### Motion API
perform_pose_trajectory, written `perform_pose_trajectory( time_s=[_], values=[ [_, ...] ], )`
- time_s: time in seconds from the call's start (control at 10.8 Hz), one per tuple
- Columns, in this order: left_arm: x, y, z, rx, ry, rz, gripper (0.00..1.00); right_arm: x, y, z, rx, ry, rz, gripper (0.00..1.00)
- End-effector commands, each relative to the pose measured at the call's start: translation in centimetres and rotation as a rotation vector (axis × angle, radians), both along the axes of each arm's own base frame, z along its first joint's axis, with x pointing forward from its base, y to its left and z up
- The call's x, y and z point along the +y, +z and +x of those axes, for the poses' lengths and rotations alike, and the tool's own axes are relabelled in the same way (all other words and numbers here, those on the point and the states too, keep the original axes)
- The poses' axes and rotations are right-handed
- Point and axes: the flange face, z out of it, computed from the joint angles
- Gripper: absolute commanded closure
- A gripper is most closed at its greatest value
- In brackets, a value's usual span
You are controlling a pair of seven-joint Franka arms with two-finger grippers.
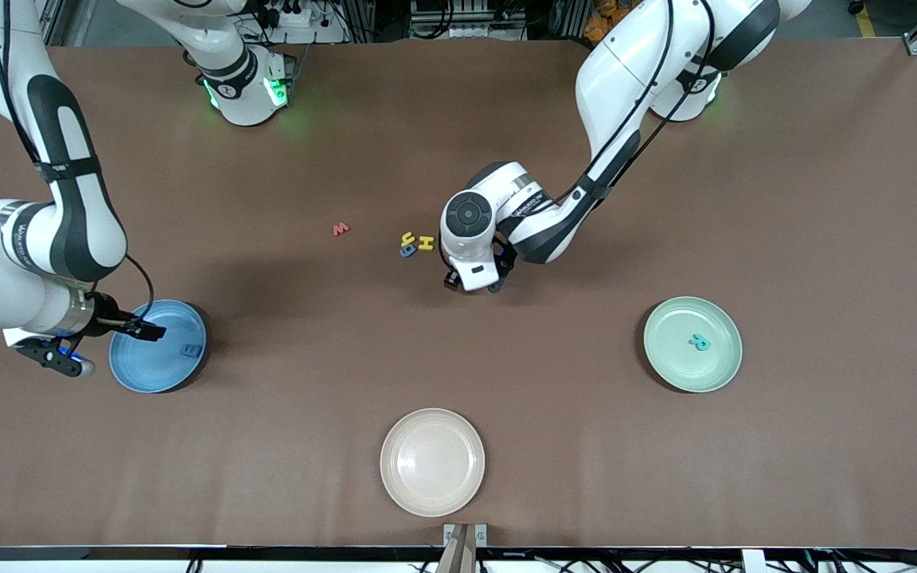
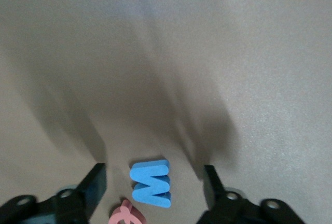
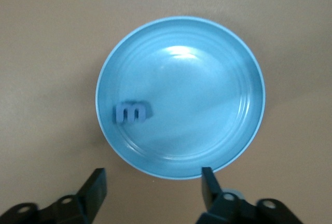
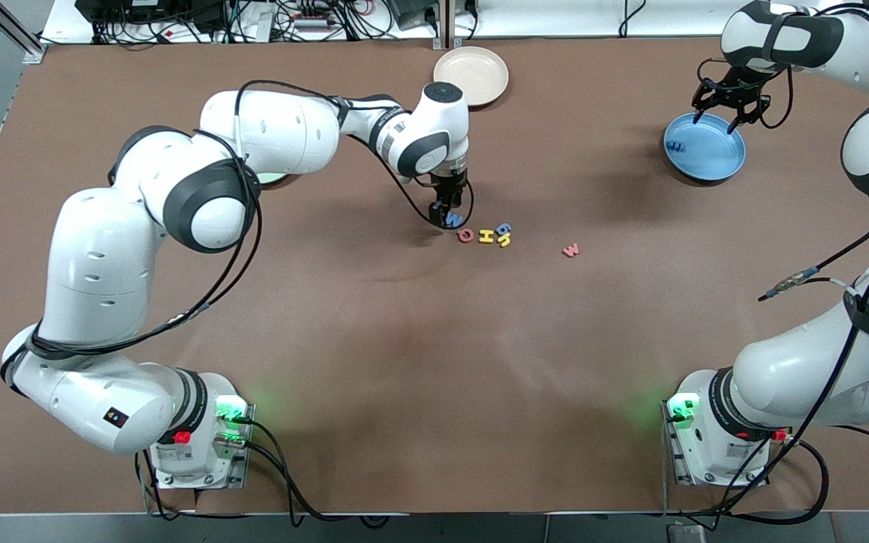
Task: Sort upper and lower case letters into plates
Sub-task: 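Grasp the W with the left gripper while the right gripper releases m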
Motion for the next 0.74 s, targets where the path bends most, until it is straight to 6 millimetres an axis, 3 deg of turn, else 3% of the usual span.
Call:
perform_pose_trajectory(
  time_s=[0.0,0.09,0.18,0.28,0.65],
  values=[
    [-0.6,0.0,0.1,0.001,0.021,-0.011,0.29,1.4,0.0,0.5,0.021,0.012,0.01,0.0],
    [-0.9,0.0,-0.2,0.0,0.012,-0.011,0.38,2.1,0.2,0.5,0.03,0.009,0.013,0.0],
    [-0.8,0.0,-0.1,0.0,0.011,-0.011,0.55,3.2,0.1,0.6,0.036,-0.014,0.008,0.0],
    [-0.9,-0.1,-0.2,0.0,0.005,-0.011,0.61,4.8,0.1,0.6,0.042,-0.037,0.002,0.0],
    [-0.9,-0.5,-0.4,0.003,-0.002,-0.004,0.53,10.9,0.3,0.2,0.079,-0.11,-0.025,0.0]
  ],
)
